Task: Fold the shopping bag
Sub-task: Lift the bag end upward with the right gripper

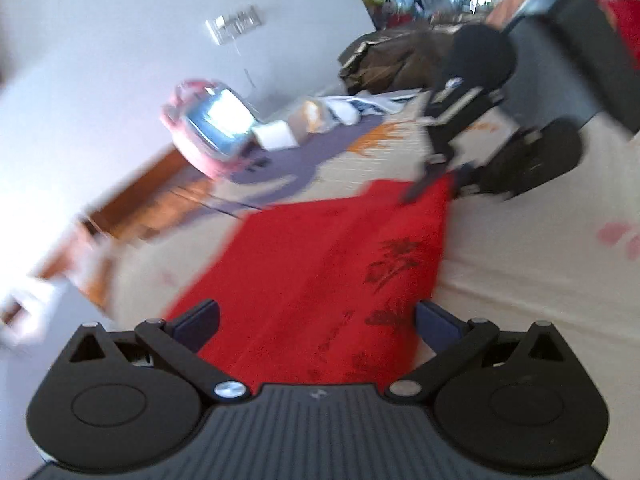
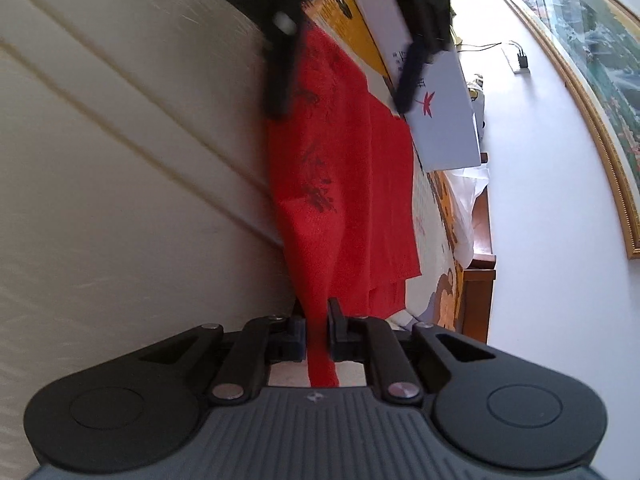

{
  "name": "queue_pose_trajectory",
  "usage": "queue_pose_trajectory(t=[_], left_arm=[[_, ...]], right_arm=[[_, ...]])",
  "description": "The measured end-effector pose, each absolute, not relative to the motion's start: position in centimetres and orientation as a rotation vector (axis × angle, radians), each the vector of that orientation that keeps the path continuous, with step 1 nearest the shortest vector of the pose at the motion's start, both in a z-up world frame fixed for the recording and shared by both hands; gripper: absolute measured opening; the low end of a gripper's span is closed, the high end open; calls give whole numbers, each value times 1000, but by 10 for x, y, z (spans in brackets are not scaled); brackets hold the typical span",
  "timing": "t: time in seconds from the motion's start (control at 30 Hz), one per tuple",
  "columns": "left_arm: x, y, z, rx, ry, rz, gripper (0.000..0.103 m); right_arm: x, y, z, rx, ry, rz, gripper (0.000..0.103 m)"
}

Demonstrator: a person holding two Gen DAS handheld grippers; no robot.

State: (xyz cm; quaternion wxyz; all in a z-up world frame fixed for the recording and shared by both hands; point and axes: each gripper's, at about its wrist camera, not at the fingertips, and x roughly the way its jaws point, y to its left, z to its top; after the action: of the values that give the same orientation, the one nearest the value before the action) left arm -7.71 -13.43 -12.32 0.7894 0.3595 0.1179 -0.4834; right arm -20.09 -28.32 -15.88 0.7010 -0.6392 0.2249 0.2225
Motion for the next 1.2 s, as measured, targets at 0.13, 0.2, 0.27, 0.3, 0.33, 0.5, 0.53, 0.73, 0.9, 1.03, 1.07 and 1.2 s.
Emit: queue_pose_trajectory(t=[0.13, 0.2, 0.27, 0.3, 0.33, 0.5, 0.53, 0.73, 0.9, 1.03, 1.07, 1.2], left_arm=[[-85, -128, -111, 843, 247, -1090, 103], [-94, -129, -115, 928, 234, -1093, 103], [-106, -134, -127, 1060, 178, -1042, 103], [-109, -136, -132, 1102, 161, -1022, 103], [-112, -137, -135, 1126, 149, -1013, 103], [-121, -140, -145, 1199, 92, -1000, 103], [-120, -141, -145, 1204, 92, -1002, 103], [-102, -152, -136, 1175, 213, -1037, 103], [-65, -152, -124, 1039, 455, -1162, 87], [-45, -151, -122, 968, 578, -1244, 86], [-44, -152, -122, 966, 583, -1248, 86], [-45, -154, -121, 975, 556, -1227, 86]], right_arm=[[-193, -282, -143, -1344, 525, 502, 10], [-196, -286, -136, -1295, 529, 505, 10], [-195, -289, -128, -1239, 533, 515, 10], [-195, -292, -122, -1200, 532, 517, 10], [-195, -294, -118, -1171, 531, 520, 10], [-187, -302, -99, -1034, 535, 538, 10], [-184, -304, -97, -1020, 534, 537, 10], [-173, -307, -96, -959, 517, 538, 10], [-181, -311, -90, -924, 505, 550, 10], [-189, -315, -82, -895, 493, 556, 10], [-192, -314, -81, -892, 491, 555, 10], [-196, -319, -75, -840, 479, 568, 10]])
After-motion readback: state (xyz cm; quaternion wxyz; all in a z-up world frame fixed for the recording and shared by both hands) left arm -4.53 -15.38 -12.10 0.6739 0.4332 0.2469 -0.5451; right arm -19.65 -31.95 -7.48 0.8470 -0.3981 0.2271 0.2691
